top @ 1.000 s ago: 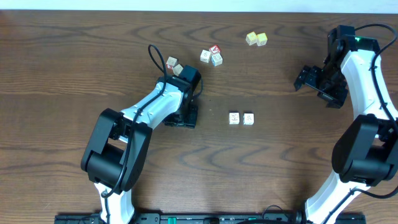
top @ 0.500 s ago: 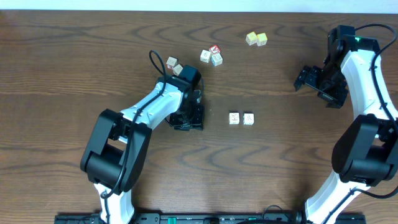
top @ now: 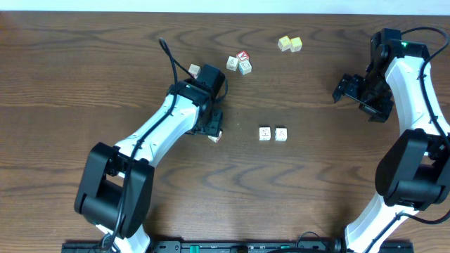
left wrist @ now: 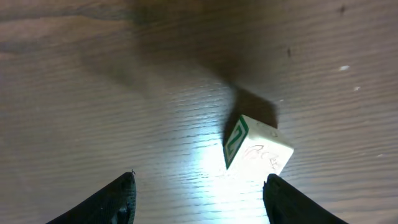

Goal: Lift 3 blocks
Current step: 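Close the left gripper on the O fish block, then carry the O block right toward the B and A blocks with the left gripper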

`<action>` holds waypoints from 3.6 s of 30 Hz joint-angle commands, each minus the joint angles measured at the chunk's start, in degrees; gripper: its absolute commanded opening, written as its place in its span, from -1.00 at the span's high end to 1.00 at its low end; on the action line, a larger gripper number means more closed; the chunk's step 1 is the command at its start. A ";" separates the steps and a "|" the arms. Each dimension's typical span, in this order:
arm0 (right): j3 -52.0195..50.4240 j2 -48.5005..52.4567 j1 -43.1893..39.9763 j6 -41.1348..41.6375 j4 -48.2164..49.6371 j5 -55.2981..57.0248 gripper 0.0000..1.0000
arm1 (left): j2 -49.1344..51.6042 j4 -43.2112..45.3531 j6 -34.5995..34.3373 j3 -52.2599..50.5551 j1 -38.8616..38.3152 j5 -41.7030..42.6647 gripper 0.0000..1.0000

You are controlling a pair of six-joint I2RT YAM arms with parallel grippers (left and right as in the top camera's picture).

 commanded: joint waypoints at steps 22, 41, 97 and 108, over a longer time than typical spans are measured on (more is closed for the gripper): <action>0.85 -1.86 -0.17 0.83 0.00 0.33 -0.99 | 6.21 3.41 16.44 -1.60 -2.86 5.55 -0.48; 0.85 -1.86 -0.17 0.83 0.00 0.33 -0.99 | 6.21 3.48 11.06 -1.70 -2.86 5.55 0.14; 0.85 -1.86 -0.15 0.83 0.00 0.33 -0.99 | 6.21 9.51 -25.20 -1.70 -7.34 7.69 0.29; 0.85 -1.86 -0.15 0.83 0.00 0.33 -0.98 | 6.21 12.46 -25.22 -1.70 -10.56 6.75 0.28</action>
